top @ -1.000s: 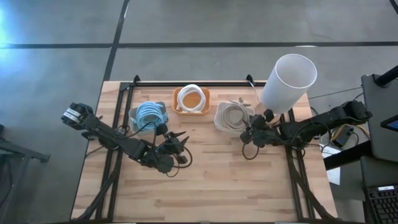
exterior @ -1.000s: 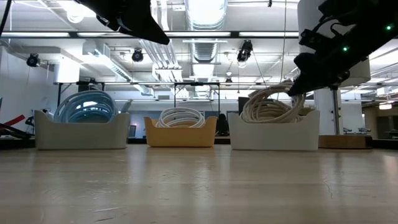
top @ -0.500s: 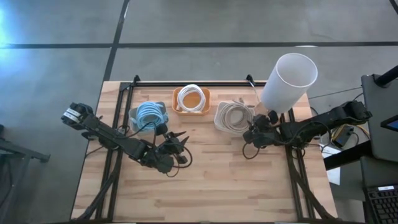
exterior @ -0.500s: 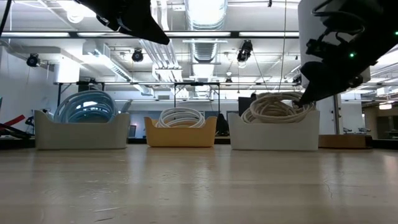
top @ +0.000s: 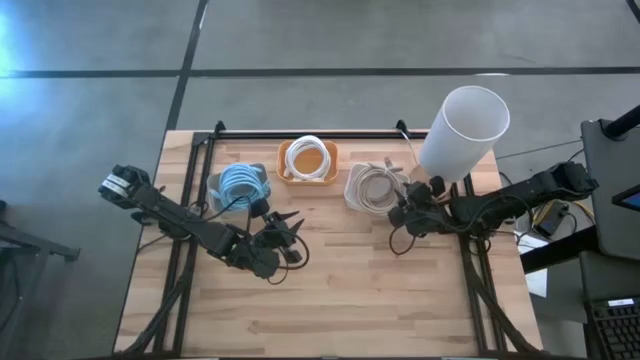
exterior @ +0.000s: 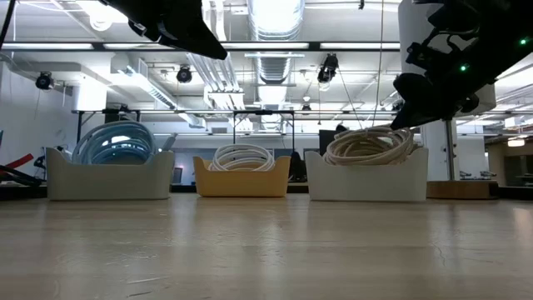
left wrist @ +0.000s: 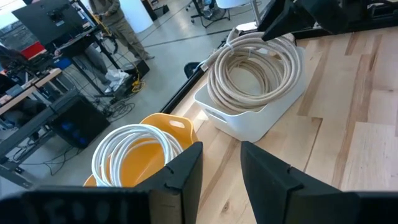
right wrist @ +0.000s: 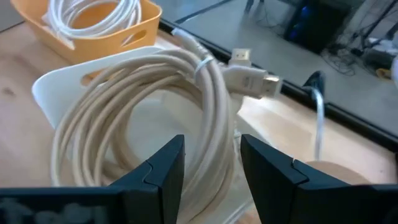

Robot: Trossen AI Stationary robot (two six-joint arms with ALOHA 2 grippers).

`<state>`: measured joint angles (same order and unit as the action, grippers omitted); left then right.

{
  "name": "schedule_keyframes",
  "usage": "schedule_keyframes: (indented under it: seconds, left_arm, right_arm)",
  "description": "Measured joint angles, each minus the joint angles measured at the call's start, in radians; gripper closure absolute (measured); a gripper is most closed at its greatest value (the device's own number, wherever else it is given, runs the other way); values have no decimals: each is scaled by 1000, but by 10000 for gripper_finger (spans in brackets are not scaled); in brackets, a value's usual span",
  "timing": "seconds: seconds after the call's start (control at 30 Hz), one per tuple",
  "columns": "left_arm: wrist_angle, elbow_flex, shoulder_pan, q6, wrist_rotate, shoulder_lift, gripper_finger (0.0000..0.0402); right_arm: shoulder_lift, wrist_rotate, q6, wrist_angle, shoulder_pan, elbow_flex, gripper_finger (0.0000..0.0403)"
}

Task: Sort HDMI cables
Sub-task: Put the brown hdmi cable into the white bin, then return to Home Position

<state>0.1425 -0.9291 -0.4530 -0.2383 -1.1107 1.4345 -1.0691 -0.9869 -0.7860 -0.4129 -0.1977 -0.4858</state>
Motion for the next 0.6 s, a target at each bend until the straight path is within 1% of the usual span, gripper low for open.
schedule_keyframes:
  seconds: [0.23,0.47,0.6]
  left_arm:
    - [0,0,0,0,0,0,276]
    - [0,0,0,0,0,0,275]
    - [0,0,0,-1,0,0,276]
  right_arm:
    - [0,-8,-47,0,0,0,258]
    - [0,-9,-19,-2,0,-2,293]
    - [1,-11,27,-2,-7,-35,315]
